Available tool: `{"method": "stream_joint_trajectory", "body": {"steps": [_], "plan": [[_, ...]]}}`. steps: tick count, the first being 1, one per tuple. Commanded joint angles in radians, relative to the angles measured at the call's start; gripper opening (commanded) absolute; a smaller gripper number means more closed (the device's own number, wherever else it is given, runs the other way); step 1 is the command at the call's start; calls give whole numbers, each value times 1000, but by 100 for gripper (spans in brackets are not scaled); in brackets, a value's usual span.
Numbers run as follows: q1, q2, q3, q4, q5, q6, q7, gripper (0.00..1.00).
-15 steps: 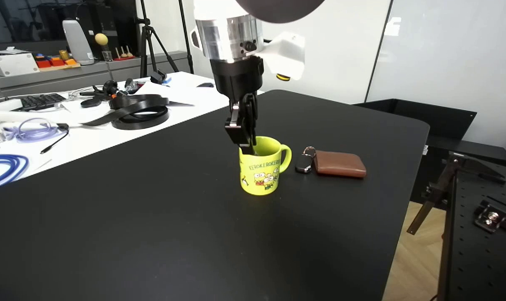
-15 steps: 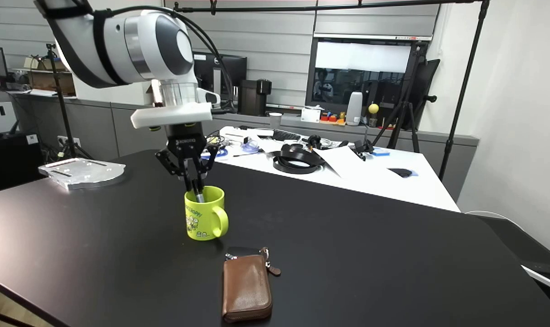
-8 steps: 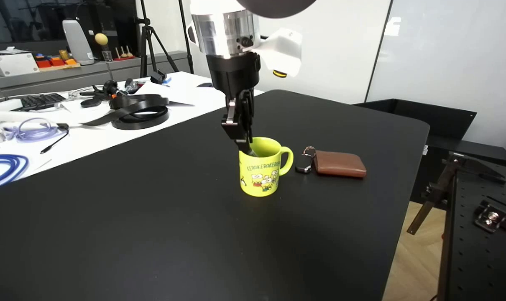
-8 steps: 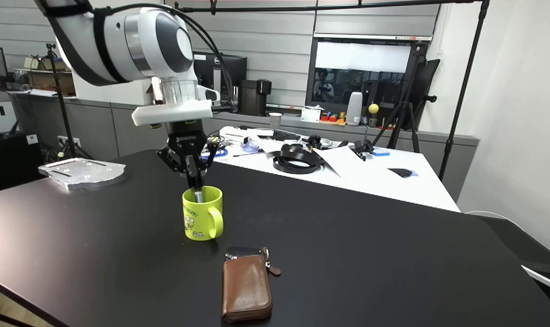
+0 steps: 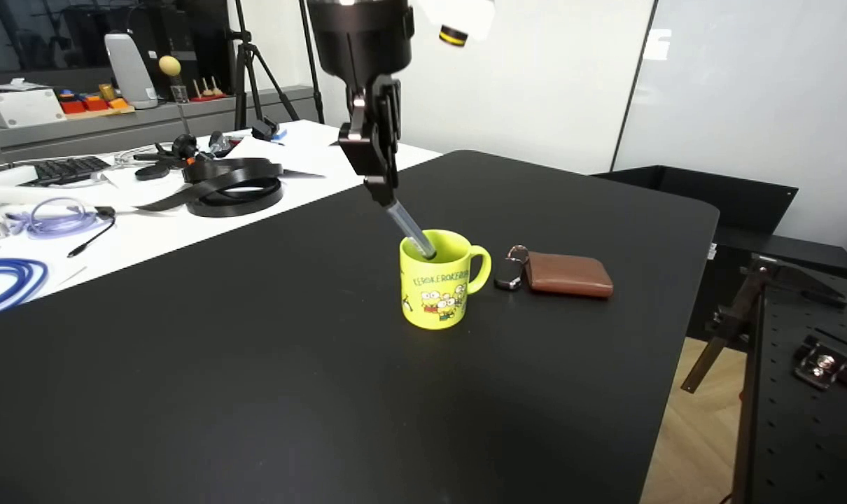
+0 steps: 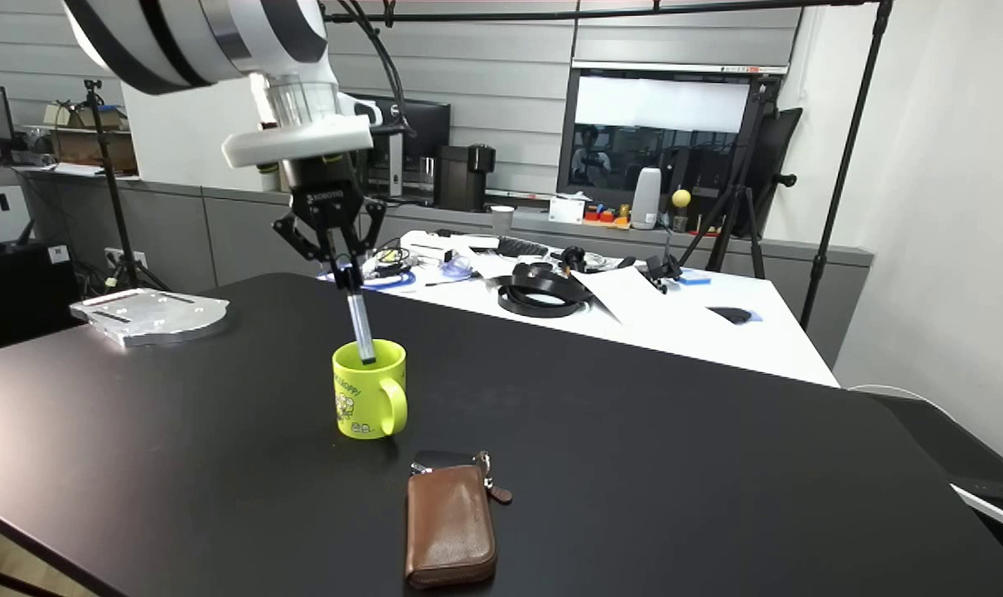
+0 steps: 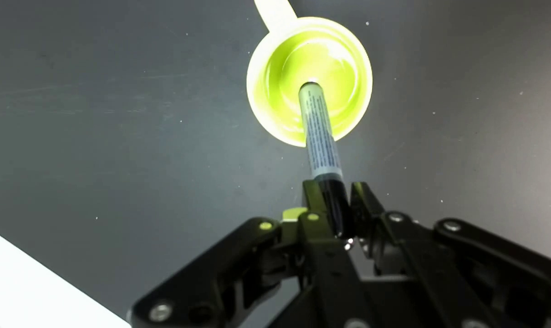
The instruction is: Remove the marker from the cup and put it on the table
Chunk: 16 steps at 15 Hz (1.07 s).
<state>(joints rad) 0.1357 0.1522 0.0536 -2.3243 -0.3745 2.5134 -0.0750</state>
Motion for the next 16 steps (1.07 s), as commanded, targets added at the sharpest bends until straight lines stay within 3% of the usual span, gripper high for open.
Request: {"method": "stream_joint_trajectory", "body": {"steps": [1,8,16], "plan": [[9,-85,32,24,18,-135,-14,5],[-2,-96,57,87,169,-320,-77,5],[-8,72,59,138,238,-280,-118,5]]}}
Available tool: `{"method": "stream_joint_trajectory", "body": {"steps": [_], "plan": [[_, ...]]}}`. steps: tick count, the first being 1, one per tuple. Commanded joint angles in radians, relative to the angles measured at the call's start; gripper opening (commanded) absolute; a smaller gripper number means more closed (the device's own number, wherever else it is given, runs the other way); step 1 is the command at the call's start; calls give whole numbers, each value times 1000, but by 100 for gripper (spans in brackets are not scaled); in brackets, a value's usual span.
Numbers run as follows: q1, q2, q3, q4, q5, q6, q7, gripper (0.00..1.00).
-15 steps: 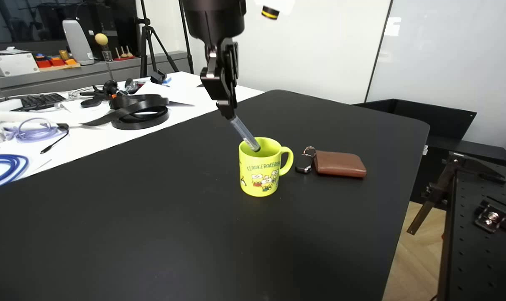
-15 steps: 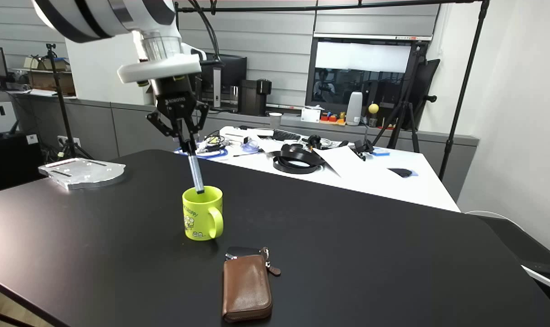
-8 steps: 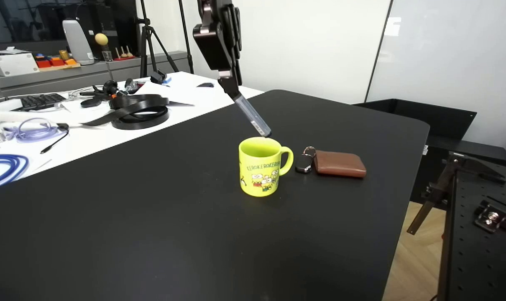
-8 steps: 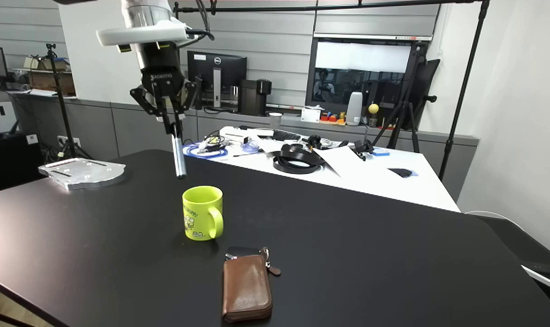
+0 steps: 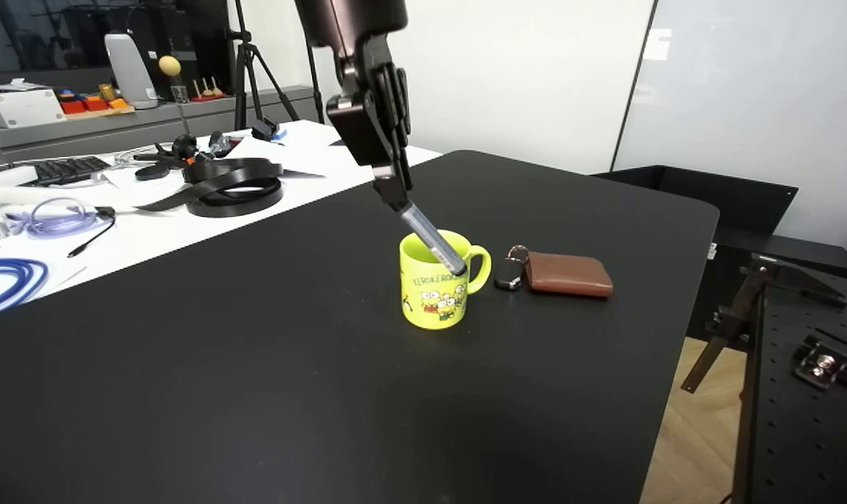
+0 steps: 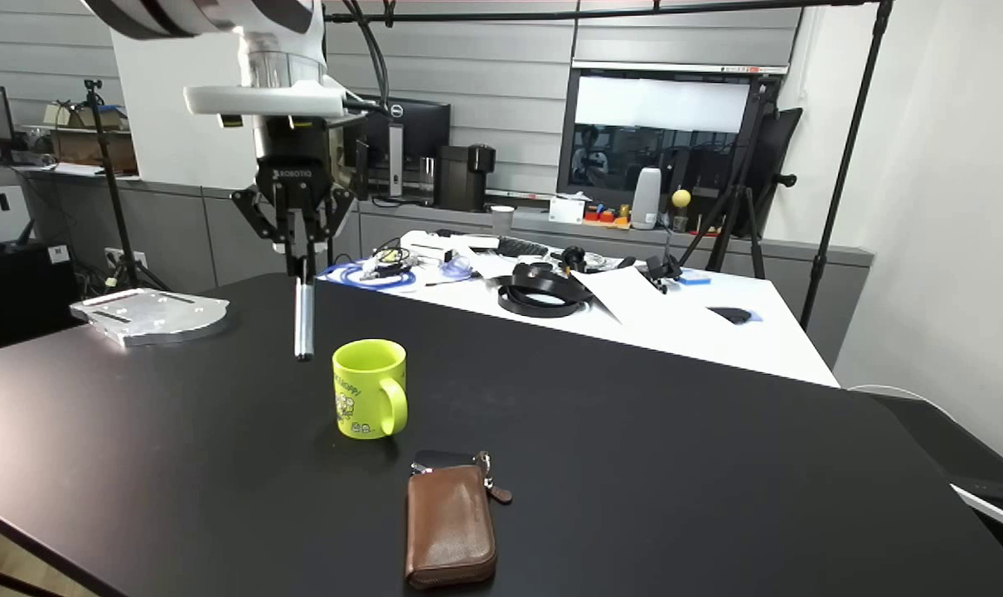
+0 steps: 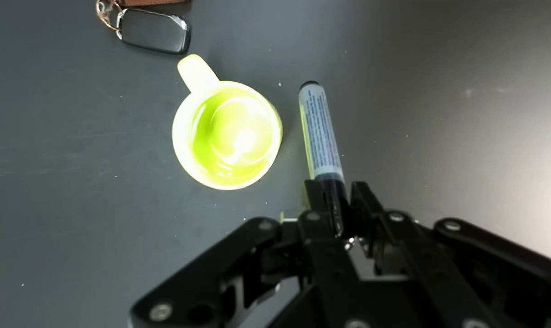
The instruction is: Remove the marker from the cup and put it on the table
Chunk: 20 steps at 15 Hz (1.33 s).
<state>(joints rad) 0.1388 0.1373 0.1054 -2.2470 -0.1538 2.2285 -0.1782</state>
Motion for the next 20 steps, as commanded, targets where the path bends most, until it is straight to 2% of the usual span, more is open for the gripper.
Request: {"method": "stream_joint_trajectory", "body": {"steps": [1,6,12,13,15,20], "plan": [[-11,113,6,72,16,11,-12,5],[-18,238,8,140,14,35,-29,5],[-19,330,14,210,9,12,-66,6],[-21,341,16,220,10,4,-78,46],[-23,359,19,236,11,-7,-98,52],[-32,364,22,246,15,-15,-129,86]]}}
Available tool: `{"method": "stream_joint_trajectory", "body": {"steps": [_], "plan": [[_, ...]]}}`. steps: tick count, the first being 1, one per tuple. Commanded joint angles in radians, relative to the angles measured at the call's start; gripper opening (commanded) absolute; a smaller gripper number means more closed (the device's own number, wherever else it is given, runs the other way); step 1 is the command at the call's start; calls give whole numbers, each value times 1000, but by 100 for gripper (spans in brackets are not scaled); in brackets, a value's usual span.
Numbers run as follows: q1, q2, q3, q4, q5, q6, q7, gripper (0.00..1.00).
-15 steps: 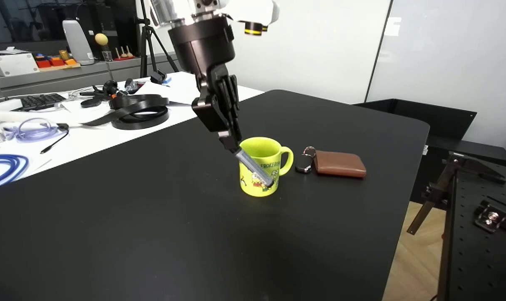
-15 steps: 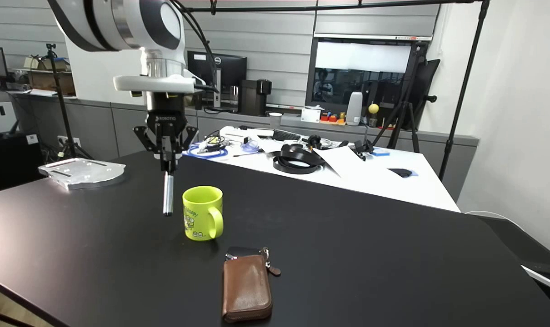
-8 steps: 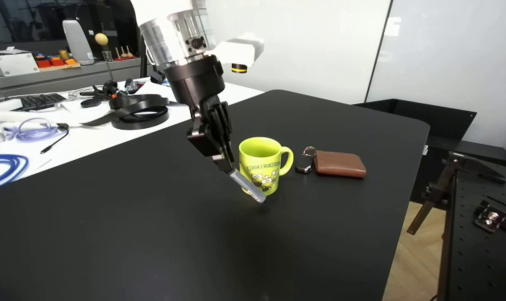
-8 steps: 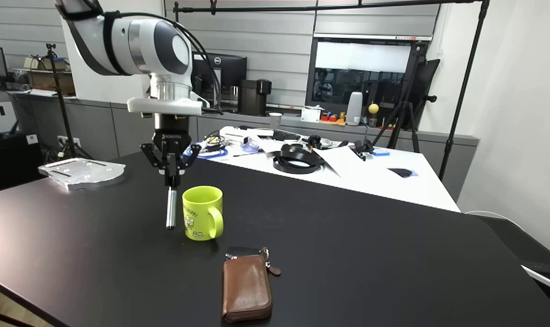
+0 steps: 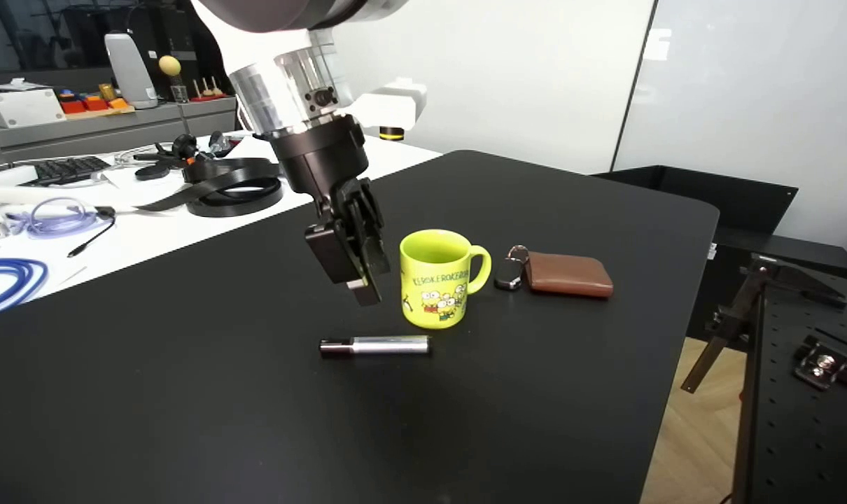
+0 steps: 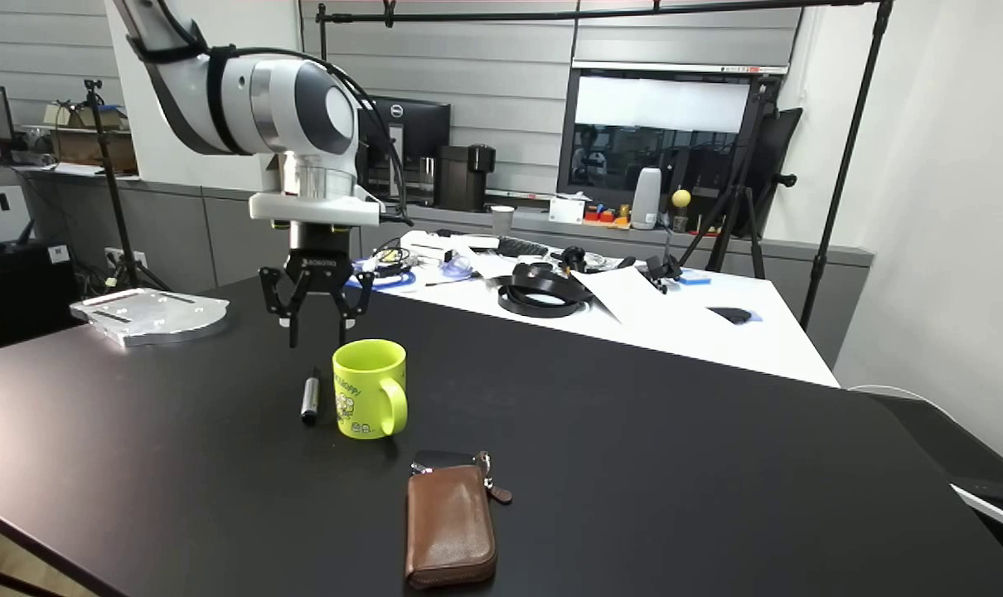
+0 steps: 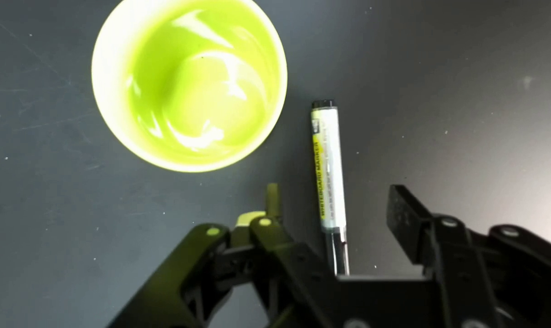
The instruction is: Remove the marker from the cup and put it on the table
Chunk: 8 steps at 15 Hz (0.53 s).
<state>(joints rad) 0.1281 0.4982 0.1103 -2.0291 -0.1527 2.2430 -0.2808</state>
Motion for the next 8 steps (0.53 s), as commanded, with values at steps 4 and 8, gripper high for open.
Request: {"method": "stream_joint_trajectory", "body": {"steps": [4,8], "plan": [[-21,-67,22,-32,-21,-2,-77,100],[-34,-175,39,-116,-11,47,-142,100]]}}
